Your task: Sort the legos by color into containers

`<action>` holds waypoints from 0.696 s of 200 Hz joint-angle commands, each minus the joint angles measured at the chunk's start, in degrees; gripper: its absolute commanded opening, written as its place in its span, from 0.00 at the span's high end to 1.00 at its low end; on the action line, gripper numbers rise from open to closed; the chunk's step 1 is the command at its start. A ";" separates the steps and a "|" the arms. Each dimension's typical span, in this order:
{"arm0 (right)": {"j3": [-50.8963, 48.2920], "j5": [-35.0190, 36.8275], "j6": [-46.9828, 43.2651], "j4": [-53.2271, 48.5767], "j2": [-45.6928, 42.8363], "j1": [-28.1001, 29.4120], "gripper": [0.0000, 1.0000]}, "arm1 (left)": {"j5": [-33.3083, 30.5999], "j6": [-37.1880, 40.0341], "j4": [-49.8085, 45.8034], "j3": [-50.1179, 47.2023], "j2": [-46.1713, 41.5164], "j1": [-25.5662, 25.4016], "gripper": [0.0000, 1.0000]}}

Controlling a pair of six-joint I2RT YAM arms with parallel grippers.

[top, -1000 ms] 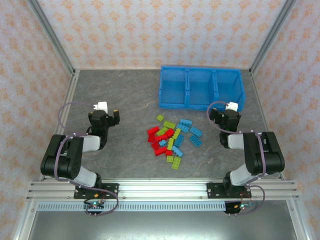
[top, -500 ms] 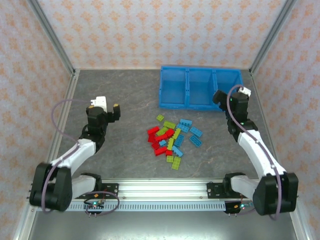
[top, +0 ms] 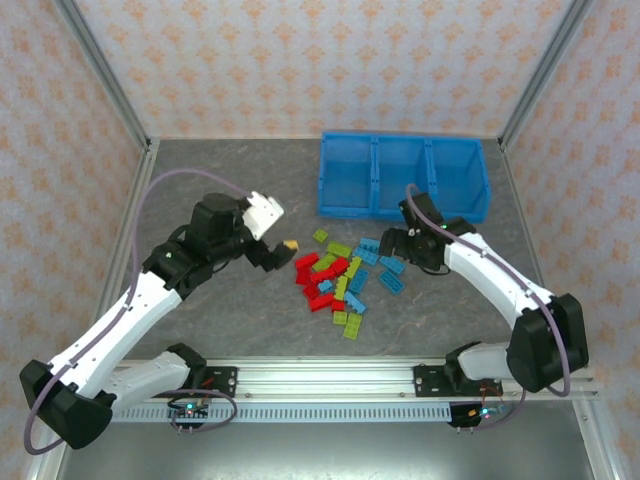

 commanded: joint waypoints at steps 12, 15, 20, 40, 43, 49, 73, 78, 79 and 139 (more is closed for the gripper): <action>-3.08 0.75 -2.30 -6.15 4.95 5.03 0.08 | 9.08 13.34 -5.99 -5.28 -2.93 -0.39 0.00; -2.97 1.30 -2.45 -6.17 5.46 5.36 0.09 | 9.56 13.75 -5.56 -5.81 -2.95 -0.39 0.00; -2.83 1.94 -2.65 -6.05 6.65 5.71 0.09 | 10.60 14.47 -4.97 -6.63 -2.91 -0.40 0.00; -1.63 1.58 -4.67 -4.40 10.33 5.96 0.15 | 13.06 16.51 -4.65 -8.08 -1.72 -0.34 0.00; -1.43 1.11 -5.12 -4.17 10.90 6.03 0.16 | 13.10 16.69 -4.94 -8.15 -1.42 -0.34 0.00; -1.04 0.24 -5.91 -4.00 12.07 6.17 0.17 | 13.06 16.87 -5.34 -8.25 -1.02 -0.40 0.00; -0.90 1.06 -7.01 -3.36 15.28 6.79 0.32 | 11.76 17.34 -5.19 -9.42 -0.63 -0.40 0.00; -1.02 1.18 -7.06 -3.21 15.72 6.76 0.36 | 11.62 17.38 -4.94 -9.70 -0.82 -0.35 0.00; -1.07 1.19 -7.03 -3.18 15.78 6.80 0.37 | 11.62 17.44 -4.95 -9.77 -0.83 -0.39 0.00; -5.60 -3.80 -6.85 0.16 13.52 7.70 0.63 | 10.84 16.73 -3.48 -12.34 -2.69 -0.35 0.00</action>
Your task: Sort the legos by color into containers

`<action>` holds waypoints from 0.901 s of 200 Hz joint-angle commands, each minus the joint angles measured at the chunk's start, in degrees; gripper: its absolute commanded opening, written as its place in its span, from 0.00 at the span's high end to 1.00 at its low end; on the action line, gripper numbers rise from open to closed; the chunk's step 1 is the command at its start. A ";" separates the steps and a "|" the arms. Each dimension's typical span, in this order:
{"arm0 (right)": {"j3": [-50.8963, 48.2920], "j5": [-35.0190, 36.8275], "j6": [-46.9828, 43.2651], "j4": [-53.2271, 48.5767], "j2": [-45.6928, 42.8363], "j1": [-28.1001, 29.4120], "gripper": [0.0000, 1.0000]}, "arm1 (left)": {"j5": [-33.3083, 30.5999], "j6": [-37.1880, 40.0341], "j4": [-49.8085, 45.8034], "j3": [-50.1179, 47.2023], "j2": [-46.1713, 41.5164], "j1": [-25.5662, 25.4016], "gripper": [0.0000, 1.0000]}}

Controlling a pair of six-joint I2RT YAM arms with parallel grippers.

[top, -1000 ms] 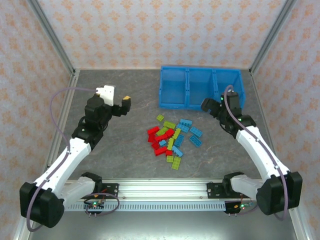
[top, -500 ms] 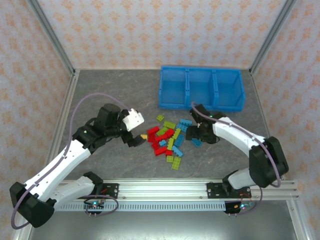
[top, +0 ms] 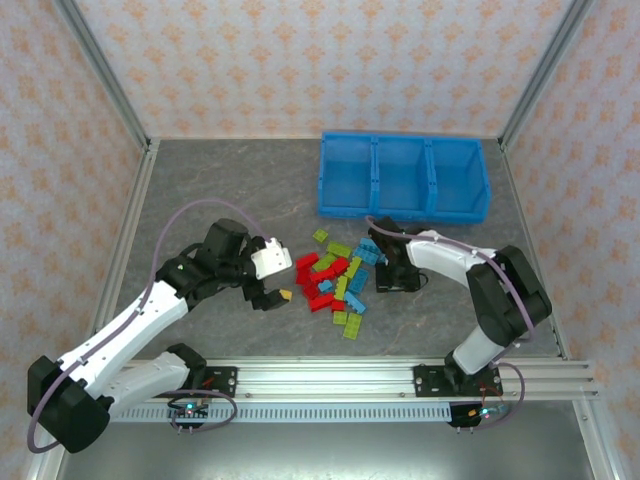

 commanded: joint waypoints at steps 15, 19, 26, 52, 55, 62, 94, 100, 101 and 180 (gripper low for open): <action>-3.57 -1.95 -0.29 0.64 -5.08 1.06 0.68 | -0.35 0.54 0.98 -0.91 -1.25 -0.11 0.00; -3.70 -2.15 -0.28 0.52 -5.87 1.11 0.69 | -0.60 0.47 1.03 -0.91 -1.33 -0.02 0.00; -3.93 -2.13 -0.25 0.33 -7.23 1.12 0.69 | -1.08 0.41 1.26 -1.00 -1.41 -0.08 0.00; -3.79 -1.35 0.31 -0.84 -12.53 1.09 0.73 | -2.22 0.19 1.86 -1.42 -2.11 -0.03 0.00; -3.64 -1.34 0.43 -0.93 -13.33 1.06 0.74 | -2.30 0.11 1.93 -1.47 -2.19 -0.02 0.00; -3.30 -1.31 0.80 -0.72 -15.76 1.08 0.74 | -2.41 0.01 2.20 -1.70 -2.45 -0.06 0.00; 1.89 9.98 2.90 3.36 -26.73 -1.31 0.74 | -1.65 -0.76 4.48 -2.32 -3.57 -0.02 0.00; 3.97 10.84 2.26 3.71 -26.64 -3.72 0.74 | -1.48 -1.11 4.96 -2.30 -3.70 -0.01 0.00; 4.31 10.86 2.14 3.76 -26.54 -4.19 0.74 | -1.42 -1.14 5.00 -2.33 -3.71 -0.01 0.00; 33.54 4.76 -4.36 6.30 7.39 -30.42 0.75 | -13.99 -15.90 7.40 0.68 -1.61 -0.01 0.00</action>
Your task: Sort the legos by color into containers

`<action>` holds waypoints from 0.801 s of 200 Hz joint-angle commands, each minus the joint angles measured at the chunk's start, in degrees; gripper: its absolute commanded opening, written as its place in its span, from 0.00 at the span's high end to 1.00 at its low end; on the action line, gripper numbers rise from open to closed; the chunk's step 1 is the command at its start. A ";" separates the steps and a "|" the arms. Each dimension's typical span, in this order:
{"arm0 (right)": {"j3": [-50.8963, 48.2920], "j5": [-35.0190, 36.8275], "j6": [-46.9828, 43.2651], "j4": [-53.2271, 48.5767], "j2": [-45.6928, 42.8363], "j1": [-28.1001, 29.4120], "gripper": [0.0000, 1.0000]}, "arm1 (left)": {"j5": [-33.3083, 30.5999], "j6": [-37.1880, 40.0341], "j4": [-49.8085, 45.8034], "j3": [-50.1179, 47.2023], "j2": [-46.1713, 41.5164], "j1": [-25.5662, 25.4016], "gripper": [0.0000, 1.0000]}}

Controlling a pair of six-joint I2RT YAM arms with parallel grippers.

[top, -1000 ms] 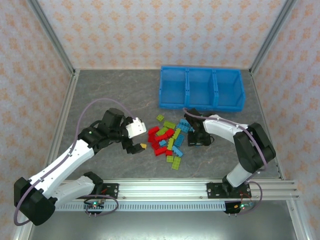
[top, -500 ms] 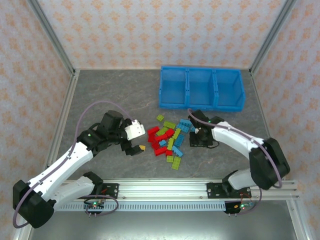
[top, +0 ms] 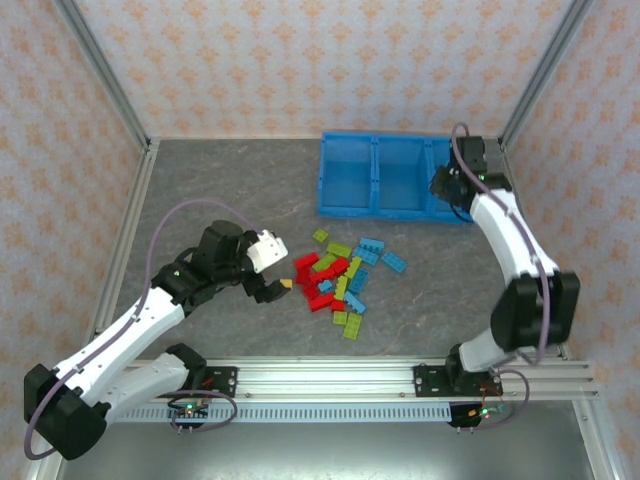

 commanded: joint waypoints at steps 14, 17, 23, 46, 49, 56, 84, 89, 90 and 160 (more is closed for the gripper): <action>10.08 -2.92 -2.00 -2.00 13.38 -4.13 0.72 | -10.29 -9.66 1.35 2.99 1.20 -0.01 0.00; 10.89 -3.15 -2.06 -2.45 14.21 -4.31 0.71 | -11.01 -10.25 1.22 3.25 1.37 -0.01 0.00; 12.40 -3.06 -2.20 -3.11 15.88 -4.56 0.68 | -12.77 -11.92 0.75 3.80 1.83 0.03 0.00; 16.50 -1.40 -0.91 -7.09 18.56 -5.17 0.49 | -18.12 -17.66 -2.17 7.36 4.40 0.25 0.00; 16.74 -1.42 -0.80 -7.56 18.41 -5.15 0.47 | -18.50 -18.19 -2.71 7.91 4.82 0.30 0.00; 16.58 -1.60 -0.36 -7.90 17.40 -5.17 0.44 | -19.09 -19.27 -3.98 9.18 5.74 0.50 0.00; 12.27 -4.38 2.31 -7.48 9.86 -5.18 0.40 | -22.26 -26.25 -8.08 13.90 10.25 1.15 0.00; 11.19 -5.03 2.91 -7.63 8.35 -5.18 0.40 | -22.69 -28.37 -8.85 14.84 11.36 1.22 0.00; 10.95 -5.34 3.02 -7.70 7.87 -5.18 0.40 | -22.76 -28.75 -9.01 15.03 11.59 1.17 0.00; -8.98 -14.63 8.50 -15.05 -21.38 9.09 0.29 | -15.14 -70.73 -1.44 22.00 32.31 -2.92 0.16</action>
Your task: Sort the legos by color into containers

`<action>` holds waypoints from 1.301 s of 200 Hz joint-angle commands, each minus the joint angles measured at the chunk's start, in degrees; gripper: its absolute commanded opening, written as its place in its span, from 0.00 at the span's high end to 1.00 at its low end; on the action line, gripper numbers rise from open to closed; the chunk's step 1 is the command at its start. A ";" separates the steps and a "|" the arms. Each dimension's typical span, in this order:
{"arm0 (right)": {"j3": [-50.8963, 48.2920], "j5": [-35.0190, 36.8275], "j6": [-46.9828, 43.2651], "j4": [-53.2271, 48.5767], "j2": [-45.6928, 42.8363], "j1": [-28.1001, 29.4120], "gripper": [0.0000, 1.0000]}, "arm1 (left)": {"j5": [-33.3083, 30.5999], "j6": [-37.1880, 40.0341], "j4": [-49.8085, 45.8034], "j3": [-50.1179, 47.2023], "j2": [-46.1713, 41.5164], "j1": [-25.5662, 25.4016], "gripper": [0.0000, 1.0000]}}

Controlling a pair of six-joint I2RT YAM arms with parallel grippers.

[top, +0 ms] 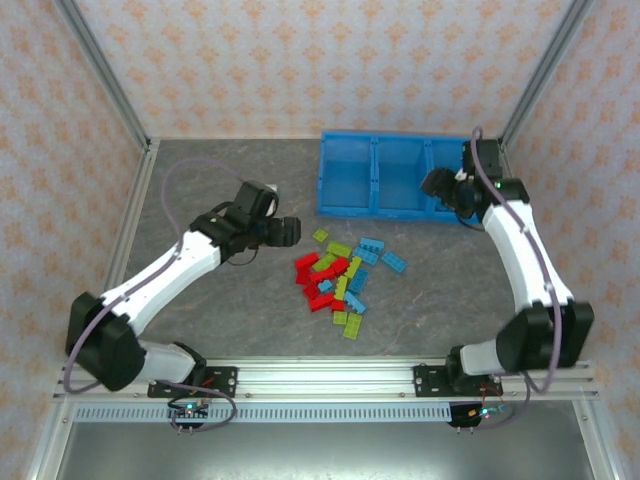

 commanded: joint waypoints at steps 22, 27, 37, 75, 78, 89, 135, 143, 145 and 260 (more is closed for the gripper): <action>-8.75 -1.94 5.64 -8.20 -11.67 12.80 0.29 | -3.92 -9.85 1.72 10.25 16.68 -6.04 0.19; -9.11 -1.86 6.15 -8.83 -12.29 14.03 0.29 | -5.02 -8.05 0.80 12.16 19.09 -6.33 0.21; -9.59 -1.67 6.83 -10.14 -13.13 16.11 0.29 | -6.47 -5.11 -0.63 15.46 23.48 -6.38 0.21; -10.95 1.49 6.60 -12.11 -14.36 18.41 0.28 | -8.24 4.92 -3.59 24.55 36.38 -6.25 0.27; -10.87 1.76 6.56 -12.30 -14.40 18.41 0.28 | -8.39 5.28 -3.91 25.13 37.14 -6.28 0.28; -10.38 1.92 6.11 -12.46 -14.18 18.46 0.28 | -9.29 6.31 -4.39 26.42 39.12 -6.25 0.32; -8.83 1.78 5.70 -12.68 -13.38 18.46 0.27 | -7.10 7.28 -2.69 26.53 42.64 -6.27 0.52; -8.82 1.49 5.92 -12.55 -13.38 18.40 0.28 | -7.13 7.21 -2.34 25.96 42.58 -6.30 0.56; -8.82 1.40 6.00 -12.51 -13.38 18.39 0.28 | -7.14 7.21 -2.22 25.92 42.56 -6.27 0.57; -7.50 5.02 9.09 -10.18 -16.54 18.48 0.27 | -0.56 5.09 2.01 23.75 21.83 -14.21 0.85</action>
